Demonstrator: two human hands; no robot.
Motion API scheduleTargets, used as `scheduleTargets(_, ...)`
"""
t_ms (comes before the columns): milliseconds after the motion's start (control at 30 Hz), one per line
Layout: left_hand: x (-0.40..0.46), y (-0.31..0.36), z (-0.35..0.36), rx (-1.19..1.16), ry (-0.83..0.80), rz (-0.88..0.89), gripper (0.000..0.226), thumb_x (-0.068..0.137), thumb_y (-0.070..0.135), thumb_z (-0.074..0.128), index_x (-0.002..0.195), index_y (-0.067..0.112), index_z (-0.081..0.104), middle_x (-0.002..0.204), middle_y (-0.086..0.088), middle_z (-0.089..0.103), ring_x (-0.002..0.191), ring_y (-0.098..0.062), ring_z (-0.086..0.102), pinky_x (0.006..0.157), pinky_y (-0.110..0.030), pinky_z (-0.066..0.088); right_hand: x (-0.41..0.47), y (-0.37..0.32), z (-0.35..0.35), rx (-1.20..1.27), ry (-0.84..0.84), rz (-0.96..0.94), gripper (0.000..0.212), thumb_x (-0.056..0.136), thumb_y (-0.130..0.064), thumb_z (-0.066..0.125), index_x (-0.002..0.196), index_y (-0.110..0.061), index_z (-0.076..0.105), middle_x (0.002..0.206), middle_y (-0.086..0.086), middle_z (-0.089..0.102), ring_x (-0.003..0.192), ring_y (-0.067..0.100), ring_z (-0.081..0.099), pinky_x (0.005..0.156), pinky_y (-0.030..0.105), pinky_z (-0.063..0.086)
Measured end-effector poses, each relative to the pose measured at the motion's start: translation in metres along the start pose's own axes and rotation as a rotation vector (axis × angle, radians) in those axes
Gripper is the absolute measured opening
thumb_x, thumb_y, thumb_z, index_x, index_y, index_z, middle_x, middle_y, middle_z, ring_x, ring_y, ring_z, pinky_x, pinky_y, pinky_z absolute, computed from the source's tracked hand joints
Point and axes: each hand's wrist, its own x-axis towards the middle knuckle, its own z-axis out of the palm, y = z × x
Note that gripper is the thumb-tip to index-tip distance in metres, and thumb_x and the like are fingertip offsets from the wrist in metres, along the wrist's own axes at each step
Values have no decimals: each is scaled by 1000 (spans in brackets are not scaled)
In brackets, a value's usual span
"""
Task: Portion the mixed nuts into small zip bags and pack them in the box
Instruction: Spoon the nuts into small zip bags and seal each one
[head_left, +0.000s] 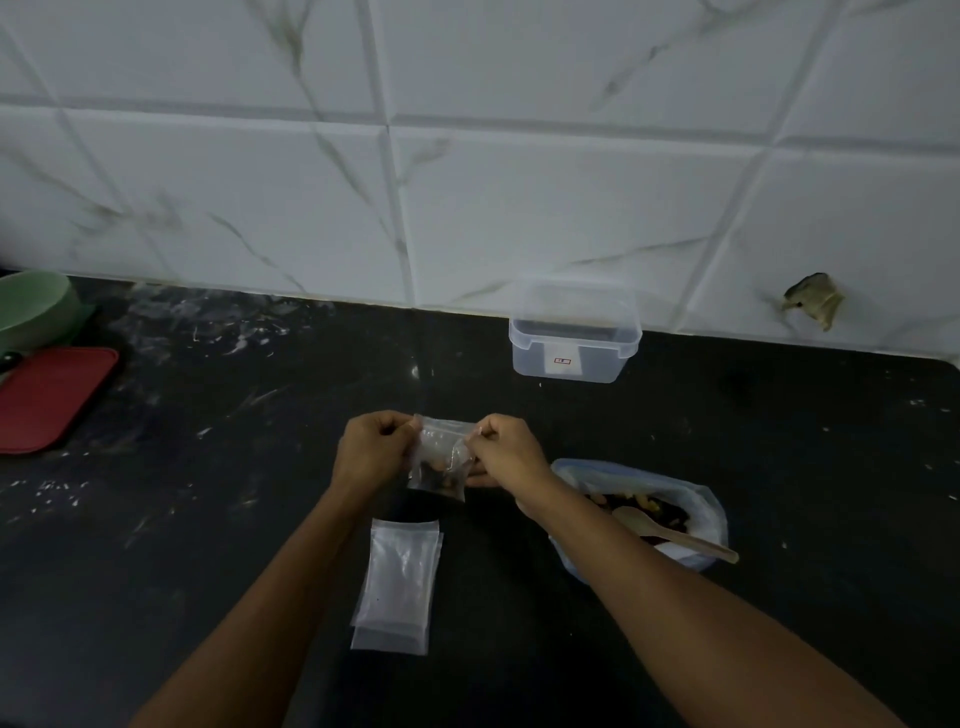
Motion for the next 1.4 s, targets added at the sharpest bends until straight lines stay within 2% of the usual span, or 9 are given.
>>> scheduleTargets(200,24,-22,10,-6,4,-91,13,97,19,58,92,16,69,90,-6,70,83,-20,69,67,-28,58,24,10,15,1,69,121,7,94,-12,56,98,-16,61,109,11,64,89,21,70,72,36,62)
scheduleTargets(467,39,-33,17,20,18,-124,11,96,22,59,89,24,66,94,1,66,87,-17,66,76,-36,60,28,19,21,4,157,92,5,90,-12,63,96,-13,61,105,11,65,85,22,70,68,37,62)
scheduleTargets(633,30,-36,13,-14,55,-106,9,96,24,60,92,22,68,94,-3,70,84,-17,69,71,-31,59,16,23,16,6,147,69,17,89,-19,66,103,-10,61,100,12,67,83,20,70,66,34,62)
scheduleTargets(800,6,-37,0,41,49,-32,8,97,22,56,100,25,64,98,4,66,89,-10,65,80,-31,56,3,22,10,-171,144,90,25,90,-23,66,110,-14,55,104,9,63,80,17,68,64,32,61)
scheduleTargets(900,-14,-34,-12,67,105,12,12,97,23,56,106,25,63,100,8,64,92,-7,62,84,-33,55,-10,23,12,-318,166,29,9,91,-23,62,98,-18,57,96,5,64,78,16,68,65,34,61)
scheduleTargets(1033,-49,-33,-28,178,151,25,12,96,23,58,106,24,65,98,11,62,84,1,56,70,-15,42,-31,34,23,-532,47,-66,8,88,-31,64,90,-23,63,86,-2,67,78,14,67,73,40,60)
scheduleTargets(1133,-77,-42,-32,329,87,-17,3,94,25,62,93,26,65,85,12,63,76,1,58,61,-14,40,-45,42,34,-629,-30,-84,22,86,-38,67,100,-23,60,94,-1,67,82,15,66,76,39,58)
scheduleTargets(1267,-104,-61,-27,465,-57,-47,7,91,31,66,86,33,60,85,9,64,76,-2,62,63,-18,48,-53,47,48,-687,-49,-134,49,82,-38,71,124,-28,49,114,0,64,101,20,64,80,34,52)
scheduleTargets(1400,-119,-72,-21,561,-108,-37,7,91,35,65,93,35,59,95,12,58,81,-1,57,63,-15,44,-56,51,57,-761,-68,-208,32,83,-31,71,111,-27,54,112,-2,63,98,16,61,81,34,53)
